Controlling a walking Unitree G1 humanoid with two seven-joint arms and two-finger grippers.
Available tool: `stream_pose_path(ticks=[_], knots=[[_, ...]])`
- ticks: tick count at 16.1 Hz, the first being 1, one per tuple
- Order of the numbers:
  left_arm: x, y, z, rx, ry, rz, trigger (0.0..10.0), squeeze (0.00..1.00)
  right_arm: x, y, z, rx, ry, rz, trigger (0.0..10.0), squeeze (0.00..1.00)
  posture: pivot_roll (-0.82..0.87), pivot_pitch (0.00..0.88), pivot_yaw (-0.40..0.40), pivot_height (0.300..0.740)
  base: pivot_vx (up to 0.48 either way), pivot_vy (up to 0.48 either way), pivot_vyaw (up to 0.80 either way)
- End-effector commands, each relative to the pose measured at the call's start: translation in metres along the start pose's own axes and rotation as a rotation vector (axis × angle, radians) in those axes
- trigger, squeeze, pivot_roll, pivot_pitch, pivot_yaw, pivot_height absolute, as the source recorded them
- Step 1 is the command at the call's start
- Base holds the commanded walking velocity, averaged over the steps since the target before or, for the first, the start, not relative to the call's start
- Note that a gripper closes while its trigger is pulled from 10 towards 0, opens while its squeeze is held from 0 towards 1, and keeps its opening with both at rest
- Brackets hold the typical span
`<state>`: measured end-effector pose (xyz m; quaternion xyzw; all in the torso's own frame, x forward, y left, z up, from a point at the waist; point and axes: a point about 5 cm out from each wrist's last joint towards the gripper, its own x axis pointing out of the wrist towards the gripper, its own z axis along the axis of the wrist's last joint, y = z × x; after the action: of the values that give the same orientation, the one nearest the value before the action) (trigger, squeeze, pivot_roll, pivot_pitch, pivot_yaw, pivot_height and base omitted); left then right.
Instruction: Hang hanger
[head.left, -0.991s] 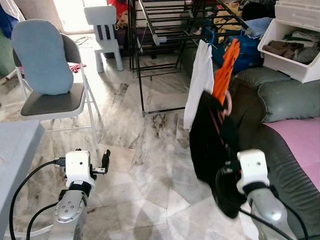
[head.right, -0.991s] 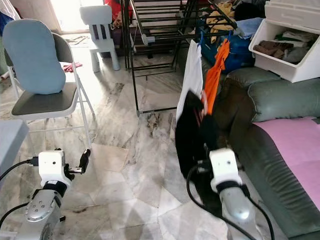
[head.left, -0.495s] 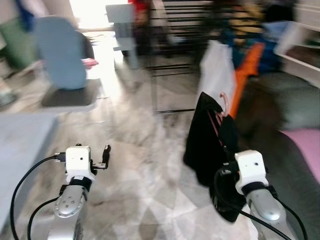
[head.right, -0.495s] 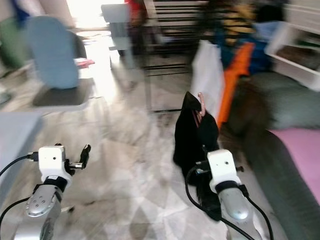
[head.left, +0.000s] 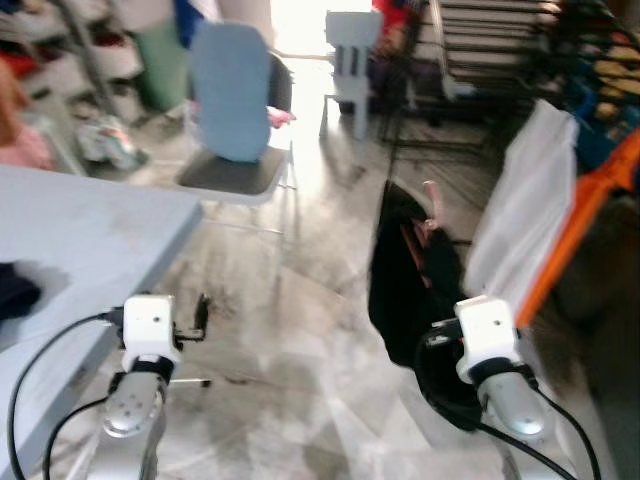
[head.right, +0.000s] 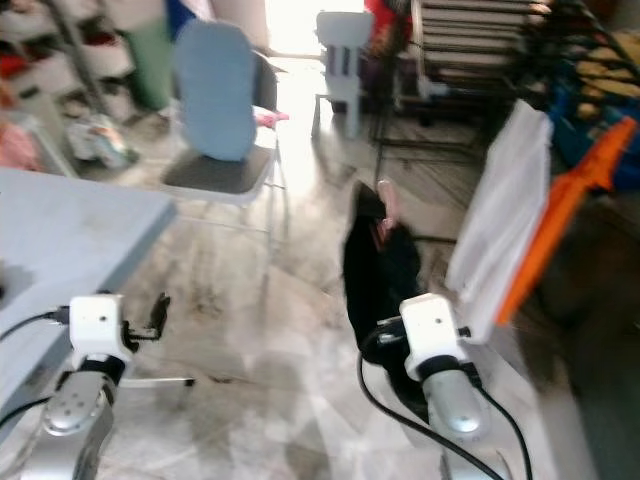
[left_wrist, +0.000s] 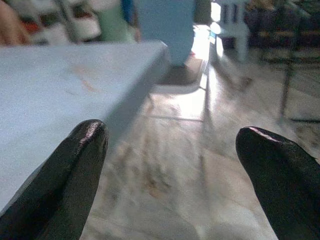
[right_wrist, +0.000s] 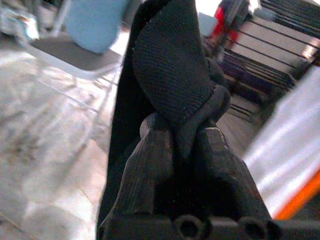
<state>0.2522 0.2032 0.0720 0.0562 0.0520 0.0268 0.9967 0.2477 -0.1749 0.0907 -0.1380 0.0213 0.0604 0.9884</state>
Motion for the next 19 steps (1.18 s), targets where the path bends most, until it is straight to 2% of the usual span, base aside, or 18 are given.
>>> stream_pose_path(ticks=[1, 13, 19], knots=[[0.0005, -0.0052, 0.0012, 0.001, -0.004, -0.006, 10.0, 0.00, 0.0019, -0.0077, 0.0064, -0.015, -0.034, -0.023, 10.0, 0.00, -0.13, 0.000, 0.004, 0.740, 0.000, 0.000, 0.80], [0.0036, -0.0022, 0.0002, 0.048, -0.003, 0.050, 10.0, 0.00, 0.0041, -0.0029, 0.0053, -0.001, -0.038, -0.004, 10.0, 0.00, -0.13, 0.000, 0.006, 0.740, 0.000, 0.000, 0.76], [0.0044, 0.0003, 0.0012, 0.074, -0.004, 0.071, 10.0, 0.00, 0.0070, -0.0044, 0.0048, -0.005, -0.041, -0.012, 10.0, 0.00, -0.12, 0.000, 0.009, 0.740, 0.000, 0.000, 0.00]])
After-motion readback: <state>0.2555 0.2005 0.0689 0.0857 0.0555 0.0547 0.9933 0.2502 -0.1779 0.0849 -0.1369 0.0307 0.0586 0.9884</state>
